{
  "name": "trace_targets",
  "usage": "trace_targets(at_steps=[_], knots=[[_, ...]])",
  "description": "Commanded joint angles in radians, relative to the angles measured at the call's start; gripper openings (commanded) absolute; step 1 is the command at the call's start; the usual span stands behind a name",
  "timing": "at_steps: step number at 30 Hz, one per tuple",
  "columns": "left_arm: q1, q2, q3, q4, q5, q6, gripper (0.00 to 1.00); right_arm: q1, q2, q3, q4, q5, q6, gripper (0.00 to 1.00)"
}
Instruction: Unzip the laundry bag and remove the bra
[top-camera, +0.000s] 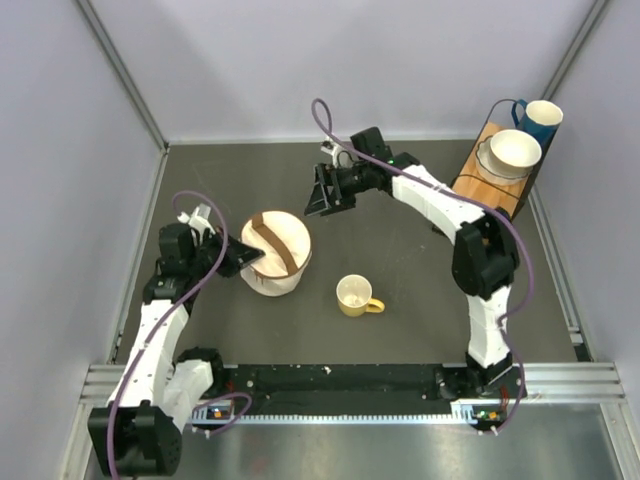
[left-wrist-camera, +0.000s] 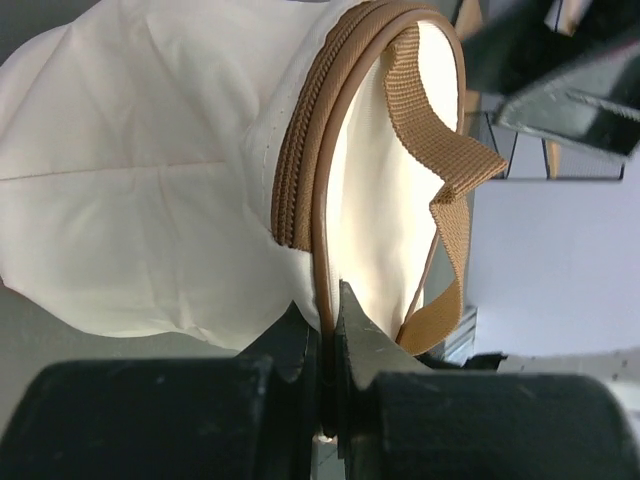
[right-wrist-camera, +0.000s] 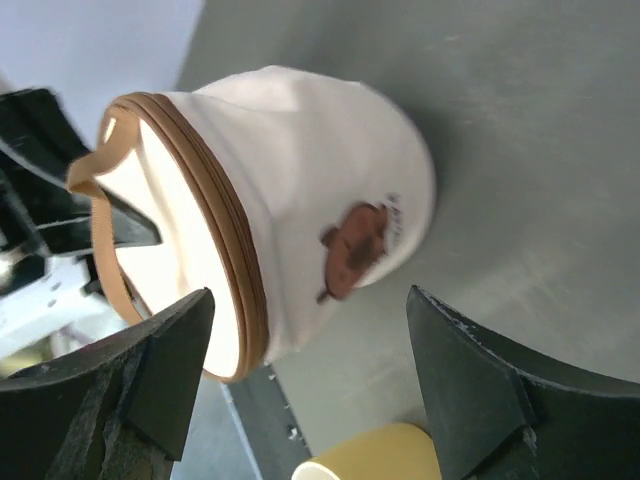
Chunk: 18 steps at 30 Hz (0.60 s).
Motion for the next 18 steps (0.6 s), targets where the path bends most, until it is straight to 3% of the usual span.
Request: trace_targets(at_steps=[1,6,10,15,18], knots=[[0.002,-0.102,-0.041,-0.003,-0.180,-0.219,0.00,-0.001,-0.276,-0.123,-0.051,0.460,-0.046,0.78],[0.001,-0.204,-0.132,0.014,-0.274,-0.429,0.00,0.059,-0.537,-0.436,0.239,0.634,0.024,0.74],[-0.001,-0.251,-0.124,-0.097,-0.369,-0.549,0.00,0.252,-0.694,-0.703,0.466,0.794,0.041,0.75],[-0.002,-0.276,-0.112,-0.147,-0.385,-0.621,0.00,0.455,-0.755,-0.944,0.796,0.991,0.058,0.69],[-0.002,-0.267,-0.078,-0.189,-0.376,-0.638,0.00,0.544,-0.726,-0.978,0.908,1.042,0.046,0.65]])
